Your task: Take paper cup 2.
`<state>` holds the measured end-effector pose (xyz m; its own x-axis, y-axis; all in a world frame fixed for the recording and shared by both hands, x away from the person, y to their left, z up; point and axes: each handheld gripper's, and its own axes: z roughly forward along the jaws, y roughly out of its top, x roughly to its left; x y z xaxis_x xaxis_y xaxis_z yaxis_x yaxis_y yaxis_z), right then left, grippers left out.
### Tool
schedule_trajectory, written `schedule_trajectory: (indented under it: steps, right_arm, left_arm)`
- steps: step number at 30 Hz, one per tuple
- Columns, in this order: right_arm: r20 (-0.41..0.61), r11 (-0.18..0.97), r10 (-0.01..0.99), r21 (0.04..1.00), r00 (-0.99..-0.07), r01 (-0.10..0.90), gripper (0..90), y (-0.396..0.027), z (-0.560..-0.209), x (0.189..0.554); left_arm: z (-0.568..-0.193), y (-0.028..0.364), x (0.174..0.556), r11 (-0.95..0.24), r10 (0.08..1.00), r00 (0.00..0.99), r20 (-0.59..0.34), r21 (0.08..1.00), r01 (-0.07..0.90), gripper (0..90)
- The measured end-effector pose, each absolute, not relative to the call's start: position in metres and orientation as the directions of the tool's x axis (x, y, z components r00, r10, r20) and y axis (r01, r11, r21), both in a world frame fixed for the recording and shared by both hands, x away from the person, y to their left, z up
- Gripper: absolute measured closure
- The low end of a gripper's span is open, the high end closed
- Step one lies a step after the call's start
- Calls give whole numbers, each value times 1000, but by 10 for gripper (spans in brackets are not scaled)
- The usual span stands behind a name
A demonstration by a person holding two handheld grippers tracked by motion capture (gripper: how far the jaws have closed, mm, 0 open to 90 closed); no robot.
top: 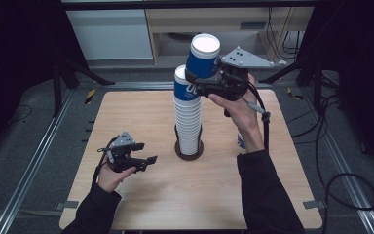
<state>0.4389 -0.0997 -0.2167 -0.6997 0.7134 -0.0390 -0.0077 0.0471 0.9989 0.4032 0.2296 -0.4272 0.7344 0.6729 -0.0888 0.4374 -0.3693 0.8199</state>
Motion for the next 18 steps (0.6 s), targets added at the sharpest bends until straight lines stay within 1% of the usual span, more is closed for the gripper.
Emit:
schedule_trajectory:
  steps: [6,10,18]
  right_arm:
    - [-39,59,721,998,-691,6,193,-121,-229,426]
    - [-41,83,732,996,-680,30,194,-135,-245,421]
    - [-21,95,738,993,-675,72,194,-149,-271,415]
  left_arm:
    - [-426,228,402,-372,669,738,-87,821,434,227]
    - [-426,227,402,-376,667,740,-85,820,432,226]
    - [-426,226,401,-380,662,745,-84,819,430,225]
